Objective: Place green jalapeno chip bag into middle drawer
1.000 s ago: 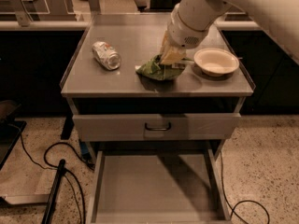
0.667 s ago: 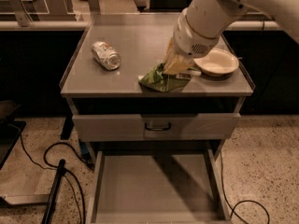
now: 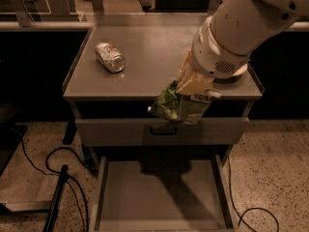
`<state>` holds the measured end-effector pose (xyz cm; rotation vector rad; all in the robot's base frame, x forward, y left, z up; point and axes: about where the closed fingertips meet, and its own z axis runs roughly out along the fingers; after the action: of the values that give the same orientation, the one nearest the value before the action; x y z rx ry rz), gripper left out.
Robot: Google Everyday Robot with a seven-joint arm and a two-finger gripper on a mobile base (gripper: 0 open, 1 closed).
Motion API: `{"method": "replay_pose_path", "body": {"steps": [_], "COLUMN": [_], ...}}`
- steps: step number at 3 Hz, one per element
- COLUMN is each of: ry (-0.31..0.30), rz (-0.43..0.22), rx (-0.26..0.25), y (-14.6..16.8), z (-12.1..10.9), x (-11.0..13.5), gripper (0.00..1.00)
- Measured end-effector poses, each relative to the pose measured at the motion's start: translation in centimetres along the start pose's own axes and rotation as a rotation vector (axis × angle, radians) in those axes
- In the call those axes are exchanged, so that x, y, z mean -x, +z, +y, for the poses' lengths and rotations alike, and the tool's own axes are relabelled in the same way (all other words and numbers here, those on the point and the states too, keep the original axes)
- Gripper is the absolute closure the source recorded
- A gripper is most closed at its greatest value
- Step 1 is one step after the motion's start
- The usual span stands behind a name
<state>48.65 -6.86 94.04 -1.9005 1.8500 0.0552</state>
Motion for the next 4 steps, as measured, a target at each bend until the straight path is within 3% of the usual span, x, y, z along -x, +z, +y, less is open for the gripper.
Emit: {"method": "replay_pose_path", "body": {"steps": [1,2,3,4], "ry": [0.000,0.073,0.179,0.245], "rz": [0.000,-0.046,-0.122,-0.184], "rx": [0.000,0.054,0.166,0.273], "y": [0.0,2.5,7.6,12.1], "z": [0.0,2.8,7.7,11.4], "x": [0.0,-0.8,-2.2,-2.9], "gripper": [1.00,1.00,1.00,1.00]}}
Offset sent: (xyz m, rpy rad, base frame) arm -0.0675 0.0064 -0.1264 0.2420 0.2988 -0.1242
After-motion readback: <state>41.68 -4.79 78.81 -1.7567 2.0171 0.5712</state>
